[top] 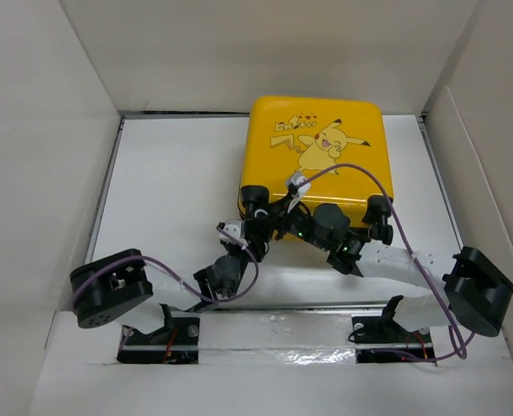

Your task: Pack the luggage

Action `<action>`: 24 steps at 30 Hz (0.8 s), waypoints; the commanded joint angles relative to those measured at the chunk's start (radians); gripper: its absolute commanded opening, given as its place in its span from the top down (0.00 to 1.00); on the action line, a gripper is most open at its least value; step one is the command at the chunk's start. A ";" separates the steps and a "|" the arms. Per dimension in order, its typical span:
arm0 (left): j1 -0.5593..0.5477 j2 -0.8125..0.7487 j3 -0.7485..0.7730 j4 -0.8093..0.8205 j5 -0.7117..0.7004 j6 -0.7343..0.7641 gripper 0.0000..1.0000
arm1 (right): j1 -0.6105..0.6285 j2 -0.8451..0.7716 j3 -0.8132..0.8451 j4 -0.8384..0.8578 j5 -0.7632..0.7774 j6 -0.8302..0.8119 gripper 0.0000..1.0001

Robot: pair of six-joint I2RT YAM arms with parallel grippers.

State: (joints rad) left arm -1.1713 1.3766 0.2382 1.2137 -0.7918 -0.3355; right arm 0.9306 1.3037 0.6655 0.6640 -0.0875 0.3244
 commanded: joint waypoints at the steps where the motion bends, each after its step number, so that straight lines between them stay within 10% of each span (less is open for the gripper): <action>1: 0.013 0.027 0.052 0.432 -0.017 0.026 0.67 | 0.022 -0.031 0.098 0.172 -0.066 0.099 0.74; 8: 0.013 0.076 0.090 0.475 -0.035 0.052 1.00 | 0.050 -0.030 0.077 0.183 -0.067 0.105 0.74; 19: 0.062 -0.206 -0.072 0.210 -0.144 0.020 1.00 | 0.030 -0.135 -0.015 0.149 0.035 0.079 0.79; 24: 0.073 -0.240 -0.088 0.158 0.113 -0.022 1.00 | 0.020 -0.130 -0.006 0.128 0.028 0.064 0.78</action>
State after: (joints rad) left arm -1.0927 1.1313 0.1566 1.3041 -0.8120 -0.3237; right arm 0.9493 1.2343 0.6189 0.6189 -0.0391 0.3439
